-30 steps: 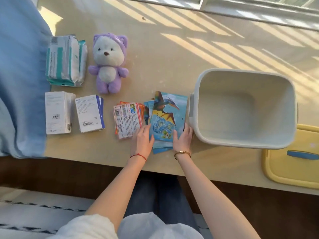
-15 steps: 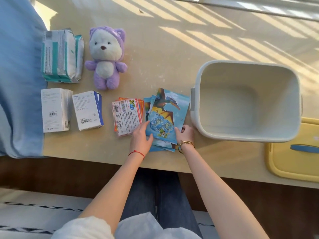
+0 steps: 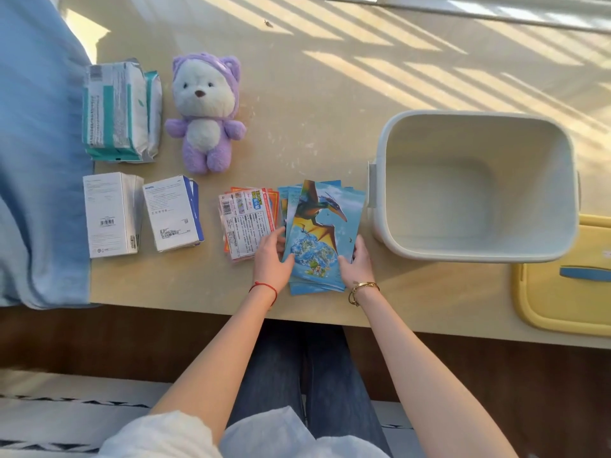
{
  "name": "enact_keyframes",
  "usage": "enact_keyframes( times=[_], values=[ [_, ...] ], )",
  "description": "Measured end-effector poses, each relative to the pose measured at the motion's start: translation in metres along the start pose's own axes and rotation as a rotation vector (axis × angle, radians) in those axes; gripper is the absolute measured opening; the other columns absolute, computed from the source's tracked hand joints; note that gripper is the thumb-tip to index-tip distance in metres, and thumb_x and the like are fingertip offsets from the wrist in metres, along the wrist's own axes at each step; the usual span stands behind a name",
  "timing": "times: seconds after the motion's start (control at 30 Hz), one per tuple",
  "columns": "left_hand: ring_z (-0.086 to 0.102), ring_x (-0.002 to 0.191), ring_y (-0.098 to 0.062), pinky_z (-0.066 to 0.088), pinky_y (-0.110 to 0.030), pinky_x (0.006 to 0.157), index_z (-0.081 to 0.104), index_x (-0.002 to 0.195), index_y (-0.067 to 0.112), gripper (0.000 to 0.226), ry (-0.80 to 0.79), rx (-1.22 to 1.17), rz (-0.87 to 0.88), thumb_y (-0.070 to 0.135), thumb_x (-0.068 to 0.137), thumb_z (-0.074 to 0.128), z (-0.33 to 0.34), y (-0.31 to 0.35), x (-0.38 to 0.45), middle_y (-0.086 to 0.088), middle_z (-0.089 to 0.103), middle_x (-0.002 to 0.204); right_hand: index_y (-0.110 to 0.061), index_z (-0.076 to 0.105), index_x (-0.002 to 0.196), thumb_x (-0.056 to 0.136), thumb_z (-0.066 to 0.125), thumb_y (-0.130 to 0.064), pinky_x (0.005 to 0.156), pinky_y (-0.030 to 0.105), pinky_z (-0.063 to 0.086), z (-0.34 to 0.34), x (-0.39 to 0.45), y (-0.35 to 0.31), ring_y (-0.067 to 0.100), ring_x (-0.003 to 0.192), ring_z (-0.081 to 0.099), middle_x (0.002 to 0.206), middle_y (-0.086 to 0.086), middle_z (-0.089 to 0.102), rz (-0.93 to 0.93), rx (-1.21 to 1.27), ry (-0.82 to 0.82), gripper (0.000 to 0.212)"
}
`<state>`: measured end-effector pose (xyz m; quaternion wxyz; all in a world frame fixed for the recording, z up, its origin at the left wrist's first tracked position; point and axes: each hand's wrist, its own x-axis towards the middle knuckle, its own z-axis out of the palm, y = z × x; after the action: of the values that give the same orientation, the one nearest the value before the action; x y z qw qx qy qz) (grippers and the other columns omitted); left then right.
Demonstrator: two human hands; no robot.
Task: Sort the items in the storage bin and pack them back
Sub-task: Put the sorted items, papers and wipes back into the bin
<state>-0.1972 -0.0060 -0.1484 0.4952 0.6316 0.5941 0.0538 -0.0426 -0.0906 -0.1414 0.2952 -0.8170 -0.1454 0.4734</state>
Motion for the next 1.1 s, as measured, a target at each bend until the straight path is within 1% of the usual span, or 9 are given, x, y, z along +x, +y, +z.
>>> enact_keyframes(
  times=[0.1,0.17,0.27,0.5,0.6,0.73,0.83,0.93,1.1],
  values=[
    [0.059,0.093,-0.011,0.054,-0.023,0.081,0.046,0.136,0.016,0.057,0.022,-0.051,-0.009,0.003,0.085,0.067,-0.011,0.001,-0.004,-0.003,0.053,0.115,-0.016,0.045,0.128,0.095,0.052,-0.005,0.065,0.01,0.046,-0.002,-0.007,-0.004,-0.002,0.092,0.057,0.114,-0.004,0.058,-0.035,0.052,-0.048,0.036],
    [0.059,0.088,-0.009,0.054,-0.019,0.074,0.046,0.135,0.017,0.058,0.051,-0.068,0.007,0.002,0.084,0.068,-0.021,0.002,-0.008,-0.002,0.053,0.115,-0.018,0.044,0.13,0.094,0.053,-0.006,0.076,0.023,0.056,-0.003,-0.014,-0.009,0.007,0.102,0.061,0.117,-0.003,0.06,-0.057,0.101,-0.08,0.039],
    [0.062,0.085,-0.009,0.053,-0.015,0.063,0.045,0.136,0.02,0.062,0.057,-0.11,0.02,0.001,0.083,0.069,-0.037,0.006,-0.015,0.0,0.056,0.123,-0.018,0.042,0.132,0.093,0.056,-0.005,0.087,0.035,0.057,-0.005,-0.029,-0.02,0.013,0.113,0.06,0.121,-0.001,0.059,-0.126,0.142,-0.142,0.044],
    [0.055,0.091,-0.005,0.046,-0.005,0.067,0.037,0.142,0.033,0.077,-0.013,-0.142,0.082,-0.007,0.082,0.065,-0.08,0.03,-0.041,0.005,0.051,0.125,-0.022,0.026,0.14,0.084,0.059,0.007,0.088,0.037,0.056,-0.013,-0.058,-0.055,0.012,0.119,0.056,0.125,0.0,0.052,-0.22,0.222,-0.286,0.071],
    [0.056,0.093,-0.006,0.049,-0.01,0.069,0.033,0.143,0.038,0.084,-0.064,-0.131,0.133,-0.009,0.08,0.063,-0.09,0.036,-0.049,0.002,0.051,0.133,-0.025,0.026,0.137,0.085,0.054,0.012,0.088,0.034,0.056,-0.016,-0.069,-0.067,0.01,0.115,0.057,0.118,-0.005,0.053,-0.23,0.243,-0.278,0.069],
    [0.058,0.098,0.003,0.053,-0.017,0.078,0.032,0.141,0.039,0.079,-0.089,-0.125,0.202,-0.004,0.083,0.063,-0.101,0.051,-0.059,0.004,0.05,0.138,-0.025,0.03,0.134,0.086,0.054,0.009,0.089,0.044,0.056,-0.025,-0.083,-0.078,0.017,0.115,0.06,0.121,0.001,0.055,-0.231,0.298,-0.234,0.064],
    [0.058,0.11,-0.006,0.054,-0.029,0.09,0.039,0.139,0.031,0.062,-0.014,-0.037,0.265,0.007,0.088,0.062,-0.109,0.067,-0.065,0.006,0.054,0.136,-0.024,0.034,0.134,0.079,0.057,0.003,0.086,0.04,0.057,-0.042,-0.096,-0.088,0.02,0.113,0.061,0.123,0.006,0.056,-0.24,0.382,-0.163,0.065],
    [0.057,0.112,-0.012,0.053,-0.033,0.09,0.045,0.137,0.027,0.05,0.057,0.114,0.356,0.016,0.091,0.06,-0.118,0.08,-0.067,0.002,0.057,0.128,-0.027,0.04,0.125,0.072,0.057,-0.003,0.078,0.036,0.059,-0.075,-0.105,-0.095,0.022,0.106,0.064,0.118,0.008,0.059,-0.247,0.41,-0.086,0.061],
    [0.058,0.112,-0.02,0.05,-0.037,0.093,0.061,0.123,0.015,0.036,0.181,0.297,0.585,0.009,0.088,0.063,-0.126,0.112,-0.073,-0.003,0.062,0.118,-0.03,0.042,0.12,0.083,0.054,0.013,0.073,0.032,0.058,-0.145,-0.103,-0.094,0.02,0.101,0.066,0.114,0.01,0.061,-0.256,0.375,0.026,0.058]
  ],
)
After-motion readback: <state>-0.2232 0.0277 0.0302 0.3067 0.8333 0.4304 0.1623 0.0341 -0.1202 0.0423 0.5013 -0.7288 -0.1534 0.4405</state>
